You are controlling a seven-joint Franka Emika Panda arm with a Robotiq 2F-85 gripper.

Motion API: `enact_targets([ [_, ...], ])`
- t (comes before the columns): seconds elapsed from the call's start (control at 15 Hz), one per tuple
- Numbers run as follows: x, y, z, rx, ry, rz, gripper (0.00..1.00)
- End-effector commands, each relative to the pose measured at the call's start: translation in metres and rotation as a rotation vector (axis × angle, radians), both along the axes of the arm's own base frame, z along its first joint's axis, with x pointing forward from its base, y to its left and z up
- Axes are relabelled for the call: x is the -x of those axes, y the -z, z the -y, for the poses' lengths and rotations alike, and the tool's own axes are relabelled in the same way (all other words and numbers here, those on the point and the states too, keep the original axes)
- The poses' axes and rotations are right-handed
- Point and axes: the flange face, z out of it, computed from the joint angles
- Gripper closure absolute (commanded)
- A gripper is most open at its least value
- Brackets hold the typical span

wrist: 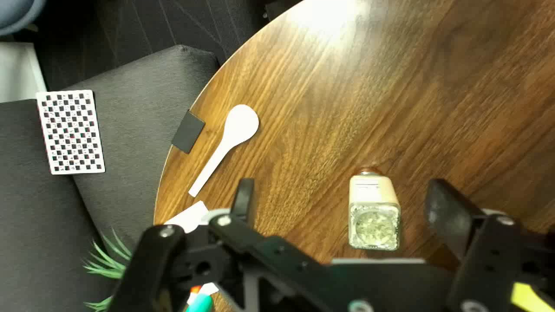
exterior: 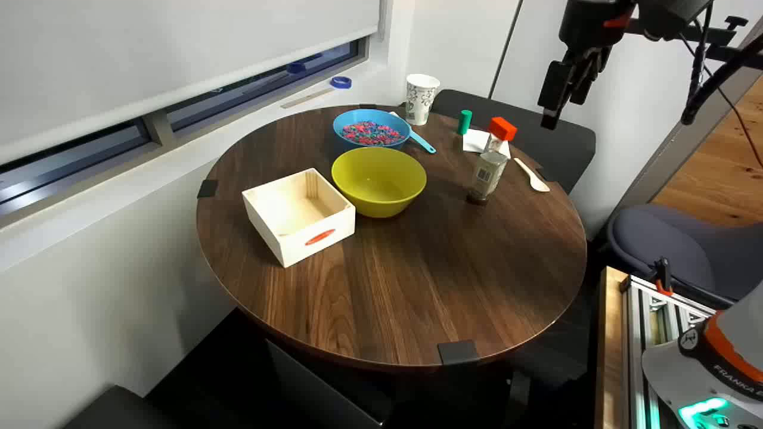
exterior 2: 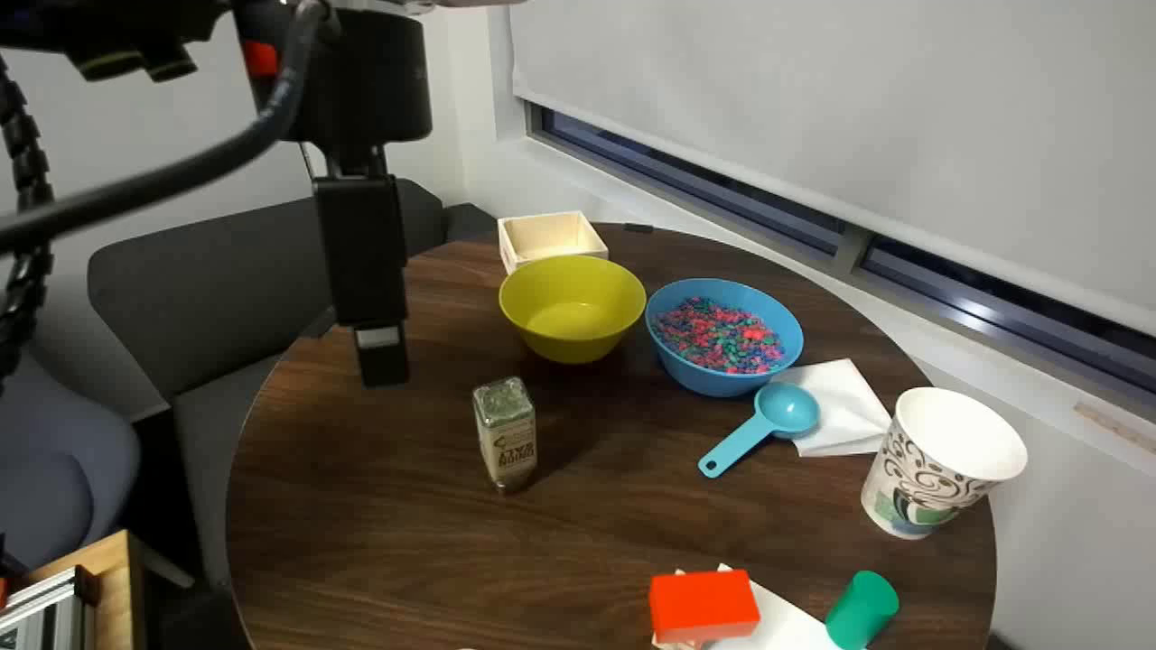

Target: Turn the salt bottle upright

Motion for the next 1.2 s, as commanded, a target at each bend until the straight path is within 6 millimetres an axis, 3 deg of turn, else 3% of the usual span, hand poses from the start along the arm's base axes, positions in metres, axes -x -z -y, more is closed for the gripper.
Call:
enact_targets([
  [0.0,0.0,0.0,0.0,0.0,0.0,-0.001,0.0],
  [0.4,0.0,0.0,0.0,0.0,0.0,-0.001,0.0],
  [0.73,-0.013,0.011,0.057,-0.192,0.083,0.052,0.0],
  [1.13,-0.039,0.038,0.106,-0.436,0.145,0.048,0.0],
])
